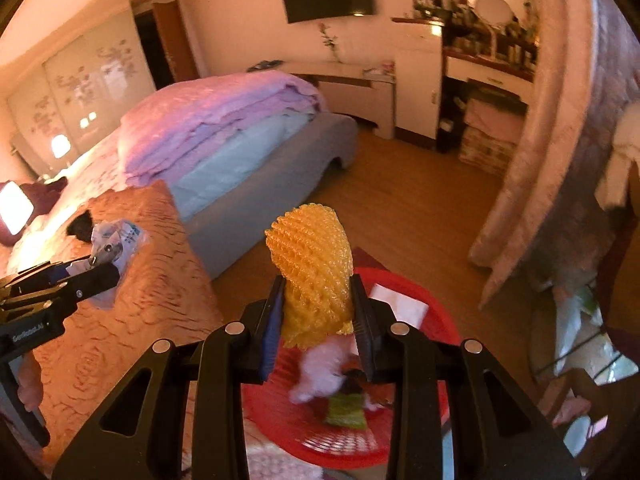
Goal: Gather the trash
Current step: 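Carry the printed bag and yellow foam sleeve in both tools over the red basket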
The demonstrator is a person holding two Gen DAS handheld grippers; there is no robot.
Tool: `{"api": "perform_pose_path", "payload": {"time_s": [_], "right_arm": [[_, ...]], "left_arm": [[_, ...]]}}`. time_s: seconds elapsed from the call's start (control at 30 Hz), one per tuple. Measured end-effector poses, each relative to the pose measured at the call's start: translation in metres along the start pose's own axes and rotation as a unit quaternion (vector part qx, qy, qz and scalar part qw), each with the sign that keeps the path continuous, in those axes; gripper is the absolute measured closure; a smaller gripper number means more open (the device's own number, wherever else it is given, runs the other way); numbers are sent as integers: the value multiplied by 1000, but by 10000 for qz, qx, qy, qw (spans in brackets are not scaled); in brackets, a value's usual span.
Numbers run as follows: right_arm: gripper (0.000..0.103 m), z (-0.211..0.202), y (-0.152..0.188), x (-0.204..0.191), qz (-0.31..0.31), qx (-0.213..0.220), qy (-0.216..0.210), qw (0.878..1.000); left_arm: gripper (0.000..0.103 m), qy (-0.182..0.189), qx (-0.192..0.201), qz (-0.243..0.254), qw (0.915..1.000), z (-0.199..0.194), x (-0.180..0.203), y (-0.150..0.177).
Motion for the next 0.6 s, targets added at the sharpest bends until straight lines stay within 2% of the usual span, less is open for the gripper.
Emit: {"api": "perform_pose_path", "payload": {"time_s": [0.3,0.6], "right_arm": [[72,9,27,38,304,-329,234,9987],[70,28,49,48,525,-693,79,9962]], "left_arm": [[64,557,-651,480,9952,49,59,20],[57,700,-1149,719,9883,87,79,39]]}}
Point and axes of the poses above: each gripper's, at about its wrist camera, not at the fingertips, and z roughly the way its jaws point, x to its right, y to its underside, the point moved 7 cm from there along z, roughly the way its jaws point, and after that the axes turned 9 degrees about -z, right-handed, at the moved point
